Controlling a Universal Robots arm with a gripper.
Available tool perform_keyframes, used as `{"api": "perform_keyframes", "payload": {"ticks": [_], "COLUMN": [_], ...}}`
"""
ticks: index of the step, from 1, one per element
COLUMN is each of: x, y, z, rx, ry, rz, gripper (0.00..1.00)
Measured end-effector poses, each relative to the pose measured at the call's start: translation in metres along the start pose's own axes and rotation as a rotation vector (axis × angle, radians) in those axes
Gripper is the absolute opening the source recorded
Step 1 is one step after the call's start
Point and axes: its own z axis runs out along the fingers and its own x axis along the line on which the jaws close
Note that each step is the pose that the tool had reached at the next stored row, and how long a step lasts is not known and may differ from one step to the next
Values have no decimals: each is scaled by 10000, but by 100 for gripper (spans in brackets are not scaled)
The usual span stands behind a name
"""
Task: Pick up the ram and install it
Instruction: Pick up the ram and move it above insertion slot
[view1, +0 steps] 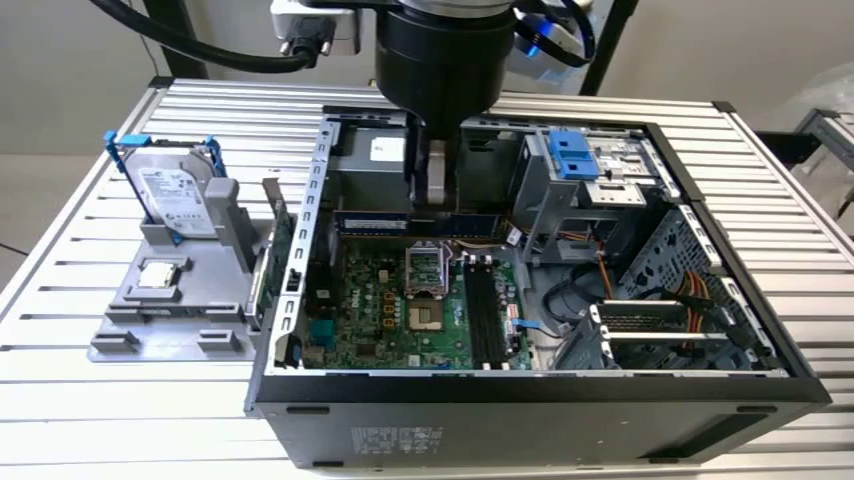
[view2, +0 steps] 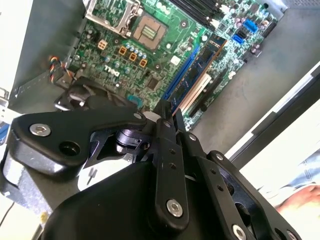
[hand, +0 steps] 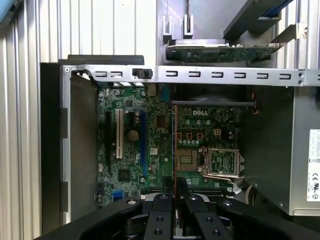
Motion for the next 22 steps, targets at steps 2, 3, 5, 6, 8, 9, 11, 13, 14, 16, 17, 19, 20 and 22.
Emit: {"api": "perform_keyframes", "payload": {"ticks": [2,3,5,6,8,9,11,13,14,16,17,19,20,22], "x": [0,-1,-1,-1,-1,-2,-2,-2,-2,-3,-3,-3,-3,-4], "y": [-32,-48,-79,-93,-117,-131,-157,-184,-197,-222,-234,-261,-274,-302], "z": [-1,-1,-2,-3,-3,-3,-4,-4,-5,-6,-6,-7,-7,-8], "rx": [0,0,-1,-2,-1,0,-1,-1,-1,-1,-1,-1,-1,-1], "ry": [0,0,-1,-1,-2,-2,-2,-2,-1,-1,-2,-1,-1,-1], "rz": [15,24,44,52,54,53,54,53,54,55,54,54,54,54], "gripper": [0,0,0,0,0,0,0,0,0,0,0,0,0,0]}}
